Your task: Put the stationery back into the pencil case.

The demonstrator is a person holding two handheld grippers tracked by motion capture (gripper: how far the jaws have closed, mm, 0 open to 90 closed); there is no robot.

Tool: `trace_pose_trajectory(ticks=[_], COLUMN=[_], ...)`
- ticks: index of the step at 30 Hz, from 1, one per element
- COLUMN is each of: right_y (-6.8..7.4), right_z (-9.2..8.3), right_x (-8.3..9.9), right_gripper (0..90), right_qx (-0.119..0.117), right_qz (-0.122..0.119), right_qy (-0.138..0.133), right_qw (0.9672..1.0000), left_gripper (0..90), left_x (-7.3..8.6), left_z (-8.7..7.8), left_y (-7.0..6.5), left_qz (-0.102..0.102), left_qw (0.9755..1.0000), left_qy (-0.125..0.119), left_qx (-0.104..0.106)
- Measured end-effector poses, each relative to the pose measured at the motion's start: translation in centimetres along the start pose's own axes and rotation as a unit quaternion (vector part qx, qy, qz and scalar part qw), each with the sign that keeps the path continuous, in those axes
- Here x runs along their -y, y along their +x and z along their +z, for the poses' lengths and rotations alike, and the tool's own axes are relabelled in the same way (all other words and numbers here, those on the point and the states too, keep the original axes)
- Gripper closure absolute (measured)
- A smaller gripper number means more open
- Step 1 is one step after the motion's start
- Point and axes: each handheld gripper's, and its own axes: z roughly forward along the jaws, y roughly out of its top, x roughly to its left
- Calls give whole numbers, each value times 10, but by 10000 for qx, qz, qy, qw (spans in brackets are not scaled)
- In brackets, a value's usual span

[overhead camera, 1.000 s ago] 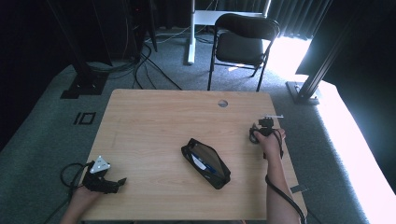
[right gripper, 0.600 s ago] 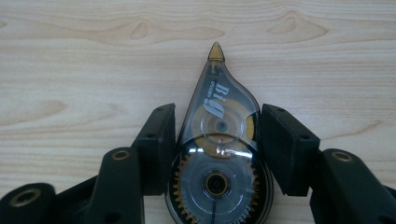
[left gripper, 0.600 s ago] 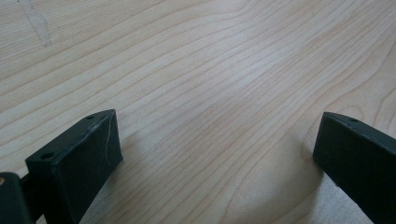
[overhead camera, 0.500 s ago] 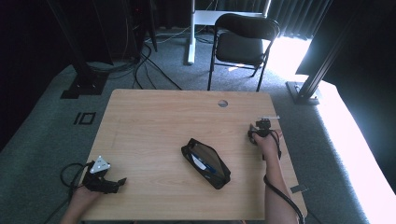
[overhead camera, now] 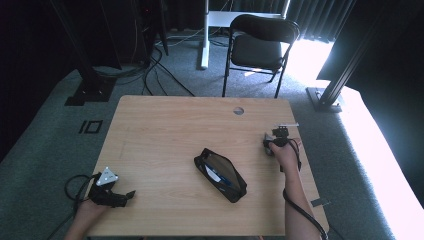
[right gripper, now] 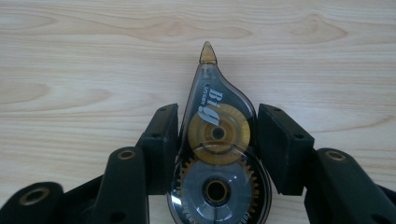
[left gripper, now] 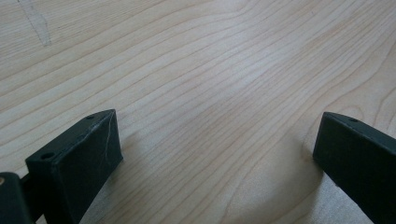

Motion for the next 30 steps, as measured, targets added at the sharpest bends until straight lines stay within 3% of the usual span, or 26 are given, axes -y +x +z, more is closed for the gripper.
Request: trace_pose_trajectory(ticks=[8, 15, 24, 30], right_y=[17, 37, 58, 73], right_z=[-19, -39, -59, -78], right_x=[0, 1, 2, 3], right_gripper=[498, 500, 501, 502], right_qx=[-338, -559, -852, -1090], right_qz=[-128, -493, -830, -1047], right_qy=[-84, -219, -379, -527], right_qw=[9993, 9970, 9922, 9871], left_gripper=[12, 12, 12, 12], left_x=[0, 0, 0, 0], left_z=[0, 0, 0, 0], left_y=[0, 0, 0, 0], left_qz=[0, 0, 1, -1], left_qw=[10000, 10000, 10000, 10000], left_qy=[0, -1, 0, 0], left_qx=[0, 0, -1, -1])
